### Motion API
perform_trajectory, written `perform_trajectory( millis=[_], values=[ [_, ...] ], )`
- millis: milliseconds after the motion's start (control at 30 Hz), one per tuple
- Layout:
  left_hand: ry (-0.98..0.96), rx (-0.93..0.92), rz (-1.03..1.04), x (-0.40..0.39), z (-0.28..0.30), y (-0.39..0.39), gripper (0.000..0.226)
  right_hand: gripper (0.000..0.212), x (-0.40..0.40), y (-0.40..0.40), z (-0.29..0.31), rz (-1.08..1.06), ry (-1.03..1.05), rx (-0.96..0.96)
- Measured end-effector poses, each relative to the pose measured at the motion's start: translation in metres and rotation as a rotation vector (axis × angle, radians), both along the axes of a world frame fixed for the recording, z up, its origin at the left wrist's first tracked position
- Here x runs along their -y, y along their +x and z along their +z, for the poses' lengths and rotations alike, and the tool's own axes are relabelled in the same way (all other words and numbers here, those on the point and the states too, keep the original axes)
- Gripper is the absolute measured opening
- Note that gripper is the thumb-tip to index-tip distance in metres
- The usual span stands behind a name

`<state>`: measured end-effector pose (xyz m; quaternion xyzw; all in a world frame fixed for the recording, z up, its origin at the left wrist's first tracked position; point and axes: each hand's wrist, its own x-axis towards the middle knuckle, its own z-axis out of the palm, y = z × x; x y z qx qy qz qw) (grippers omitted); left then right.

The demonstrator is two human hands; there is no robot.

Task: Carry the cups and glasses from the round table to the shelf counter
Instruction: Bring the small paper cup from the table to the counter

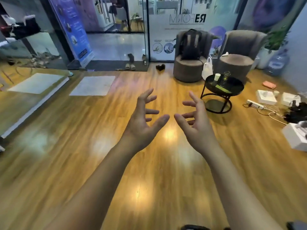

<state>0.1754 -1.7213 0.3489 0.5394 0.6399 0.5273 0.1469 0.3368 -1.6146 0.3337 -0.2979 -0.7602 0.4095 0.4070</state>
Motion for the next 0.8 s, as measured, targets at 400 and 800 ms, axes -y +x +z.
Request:
perform_trajectory(
  millis=[400, 800],
  values=[
    [-0.002, 0.031, -0.296, -0.264, -0.025, -0.063, 0.078, 0.079, -0.197, -0.028, -0.026, -0.305, -0.019, 0.061],
    [-0.081, 0.101, -0.554, -0.545, -0.025, -0.149, 0.079, 0.078, -0.438, -0.115, -0.024, -0.508, -0.097, 0.039]
  ],
)
